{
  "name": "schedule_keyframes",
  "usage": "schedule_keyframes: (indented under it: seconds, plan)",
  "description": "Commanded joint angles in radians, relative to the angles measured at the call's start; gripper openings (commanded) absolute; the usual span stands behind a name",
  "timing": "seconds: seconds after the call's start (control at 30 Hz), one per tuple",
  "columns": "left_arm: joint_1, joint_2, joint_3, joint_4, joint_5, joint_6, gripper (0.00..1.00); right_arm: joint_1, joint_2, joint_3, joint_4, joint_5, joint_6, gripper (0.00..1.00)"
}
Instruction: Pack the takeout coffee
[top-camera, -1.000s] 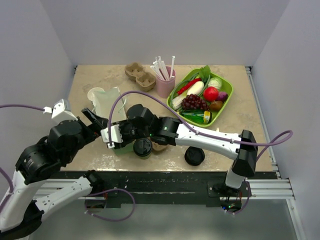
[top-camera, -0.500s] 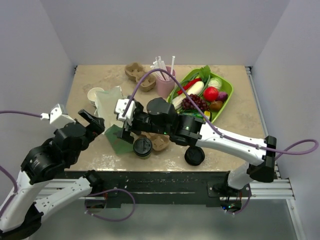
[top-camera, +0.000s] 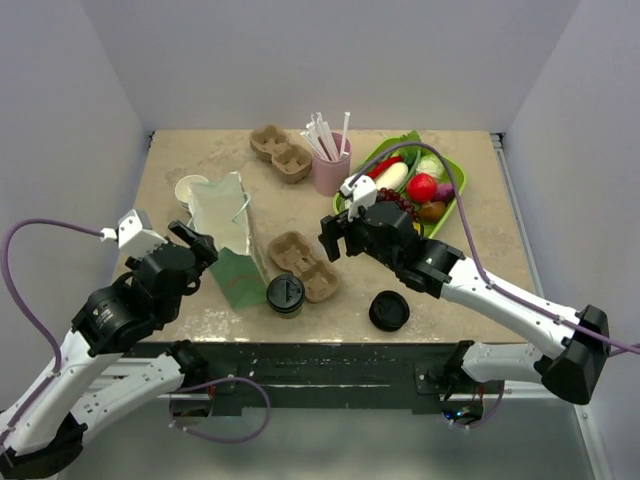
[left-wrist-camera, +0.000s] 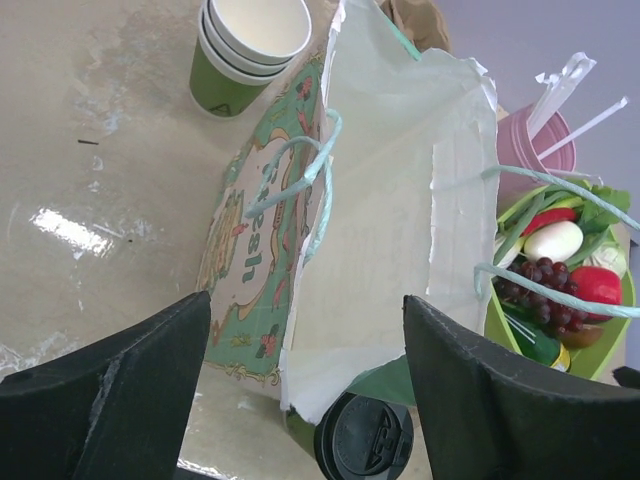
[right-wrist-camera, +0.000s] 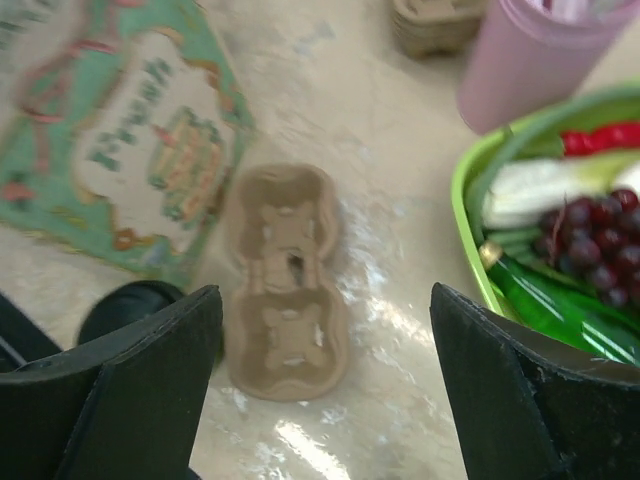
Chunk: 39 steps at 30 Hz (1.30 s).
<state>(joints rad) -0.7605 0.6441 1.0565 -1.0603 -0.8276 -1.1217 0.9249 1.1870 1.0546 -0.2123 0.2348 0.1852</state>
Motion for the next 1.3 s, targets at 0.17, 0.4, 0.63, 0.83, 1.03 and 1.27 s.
schedule_keyframes:
  seconds: [0.17, 0.4, 0.63, 0.83, 1.03, 1.27]
  plan:
    - [0.0, 0.045, -0.053, 0.039, -0.076, -0.079, 0.75, -0.06, 0.236, -0.016, -0.061, -0.049, 0.049, 0.79]
    - [0.0, 0.074, -0.066, 0.062, -0.107, -0.069, 0.69, -0.08, 0.414, 0.013, -0.029, -0.089, 0.04, 0.75]
    - [0.003, 0.089, -0.069, 0.132, -0.093, 0.002, 0.69, -0.107, 0.556, 0.061, 0.001, -0.178, 0.019, 0.69]
    - [0.012, 0.111, -0.021, 0.172, -0.111, 0.069, 0.72, -0.11, 0.6, 0.078, 0.024, -0.232, 0.01, 0.4]
    - [0.033, 0.153, 0.02, 0.213, -0.099, 0.123, 0.79, -0.115, 0.565, 0.064, 0.007, -0.218, 0.025, 0.06]
    - [0.113, 0.244, 0.134, 0.293, -0.021, 0.261, 0.99, -0.115, 0.306, 0.03, -0.065, 0.025, 0.085, 0.0]
